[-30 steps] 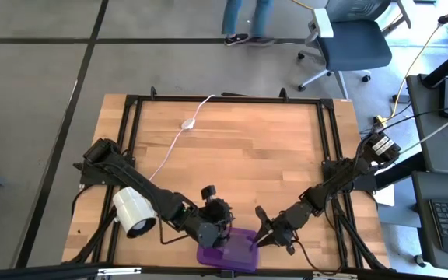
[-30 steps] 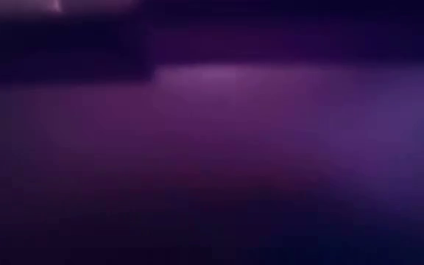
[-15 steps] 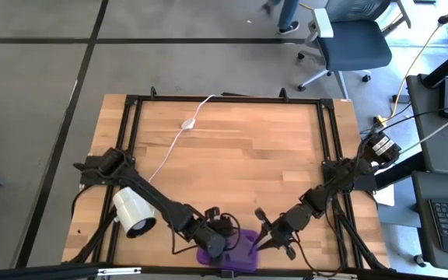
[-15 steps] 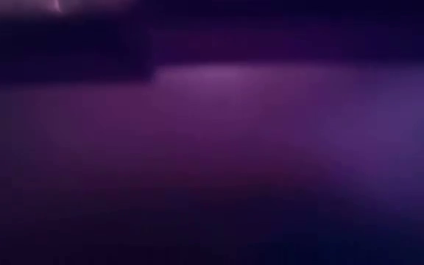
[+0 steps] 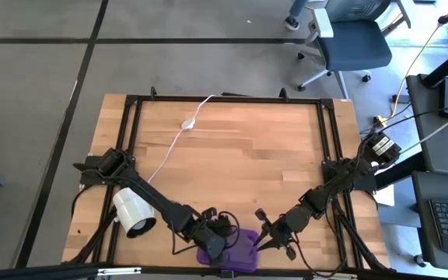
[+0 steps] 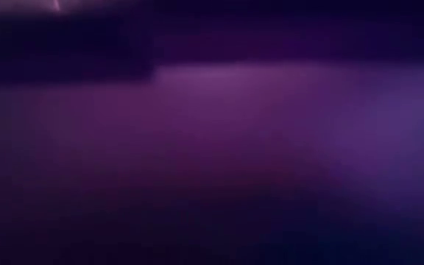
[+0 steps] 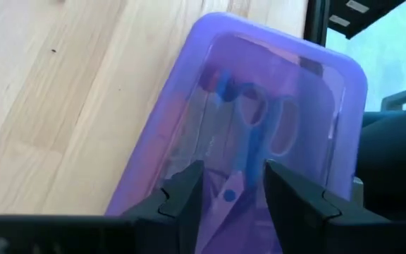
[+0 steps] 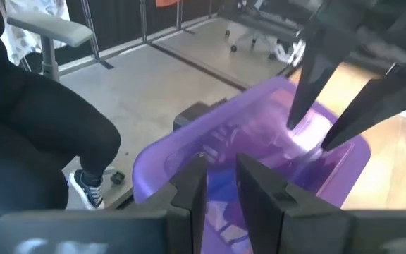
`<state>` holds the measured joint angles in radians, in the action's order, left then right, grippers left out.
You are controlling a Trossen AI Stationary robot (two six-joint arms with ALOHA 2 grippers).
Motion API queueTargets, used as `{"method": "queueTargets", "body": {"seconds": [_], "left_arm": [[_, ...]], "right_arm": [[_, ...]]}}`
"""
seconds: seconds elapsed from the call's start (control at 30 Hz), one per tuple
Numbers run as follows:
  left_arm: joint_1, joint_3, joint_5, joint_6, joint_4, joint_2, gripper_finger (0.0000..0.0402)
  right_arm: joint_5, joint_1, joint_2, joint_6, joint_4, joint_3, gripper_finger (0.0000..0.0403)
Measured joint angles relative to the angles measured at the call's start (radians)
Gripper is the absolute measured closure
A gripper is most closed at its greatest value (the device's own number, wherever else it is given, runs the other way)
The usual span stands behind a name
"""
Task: Pick & place school supplies into a supply box
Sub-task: Close the purple supply box
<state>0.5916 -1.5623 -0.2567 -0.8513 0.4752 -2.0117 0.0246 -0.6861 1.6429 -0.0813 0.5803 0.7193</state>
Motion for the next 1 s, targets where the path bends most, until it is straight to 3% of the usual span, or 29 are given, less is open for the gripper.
{"method": "queueTargets", "body": {"seconds": [0.23,0.43,0.6,0.8,1.0], "left_arm": [[-0.017,0.000,0.067,0.024,0.000,0.002,0.0263],[0.062,0.000,0.127,-0.035,-0.002,0.004,0.0263],[0.149,0.000,0.083,-0.119,-0.060,0.003,0.0263],[0.240,0.000,-0.039,-0.132,-0.106,0.003,0.0263],[0.259,0.000,-0.036,-0.107,-0.153,-0.031,0.0263]], "right_arm": [[-0.053,-0.035,0.000,0.076,-0.046,0.000,0.0321],[-0.053,-0.094,0.000,0.164,-0.083,0.000,0.0321],[0.031,-0.123,0.000,0.239,-0.089,0.000,0.0321],[0.147,-0.130,0.000,0.291,-0.084,-0.001,0.0321],[0.169,-0.130,0.000,0.320,-0.082,-0.001,0.0321]]}}
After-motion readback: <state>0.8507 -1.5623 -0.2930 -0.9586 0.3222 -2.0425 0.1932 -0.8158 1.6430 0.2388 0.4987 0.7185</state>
